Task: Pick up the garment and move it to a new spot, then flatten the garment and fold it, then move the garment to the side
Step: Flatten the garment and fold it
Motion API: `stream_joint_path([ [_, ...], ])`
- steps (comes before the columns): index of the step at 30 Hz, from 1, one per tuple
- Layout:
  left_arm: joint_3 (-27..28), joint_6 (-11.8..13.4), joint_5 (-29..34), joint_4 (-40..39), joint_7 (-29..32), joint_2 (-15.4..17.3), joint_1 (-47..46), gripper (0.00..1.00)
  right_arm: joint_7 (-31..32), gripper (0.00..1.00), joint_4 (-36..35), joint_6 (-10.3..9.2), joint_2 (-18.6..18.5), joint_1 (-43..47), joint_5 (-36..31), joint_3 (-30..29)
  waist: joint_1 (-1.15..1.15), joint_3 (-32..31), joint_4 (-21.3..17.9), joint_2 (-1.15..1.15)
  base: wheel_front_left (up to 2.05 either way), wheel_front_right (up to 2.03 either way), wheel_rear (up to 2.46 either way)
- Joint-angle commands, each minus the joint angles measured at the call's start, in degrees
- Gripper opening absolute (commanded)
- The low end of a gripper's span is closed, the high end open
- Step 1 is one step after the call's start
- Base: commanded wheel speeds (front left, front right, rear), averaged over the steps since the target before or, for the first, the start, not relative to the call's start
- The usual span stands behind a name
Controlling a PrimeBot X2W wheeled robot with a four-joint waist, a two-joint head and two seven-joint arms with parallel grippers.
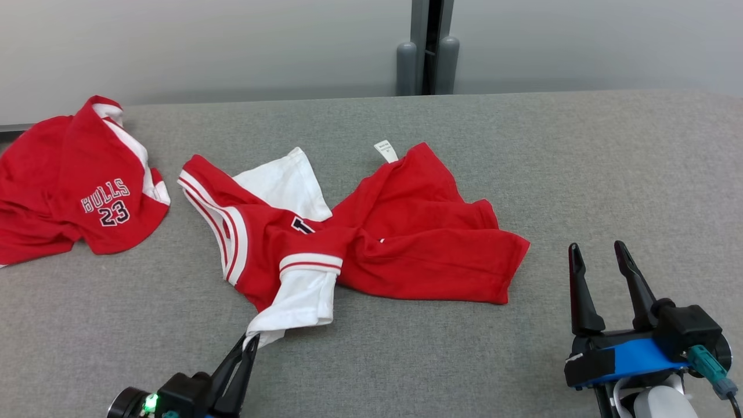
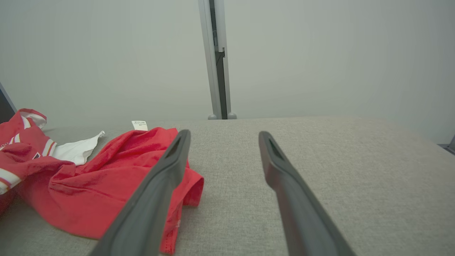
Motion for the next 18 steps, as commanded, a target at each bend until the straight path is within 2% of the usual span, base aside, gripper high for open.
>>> stream_joint_path([
  [1,0.6,0.5,-0.4,-0.7,0.0,0.7,1.4,0.0,0.0,1.0,0.0,-0.02,0.0,0.9,-0.4,-0.4,0.0,-0.8,1.1,0.0,0.0,0.0,0.0],
  [11,6.1,3.8,-2.2,-3.9,0.0,4.3,7.2,0.0,0.0,1.0,0.3,-0.02,0.0,1.7,-0.7,-1.2,0.0,-0.7,4.3,0.0,0.0,0.0,0.0],
  [18,7.4,5.7,-1.8,-7.4,0.5,5.9,8.7,0.0,0.0,1.0,0.5,-0.02,0.0,1.0,-0.9,-1.2,0.0,-0.2,5.7,0.0,0.0,0.0,0.0],
])
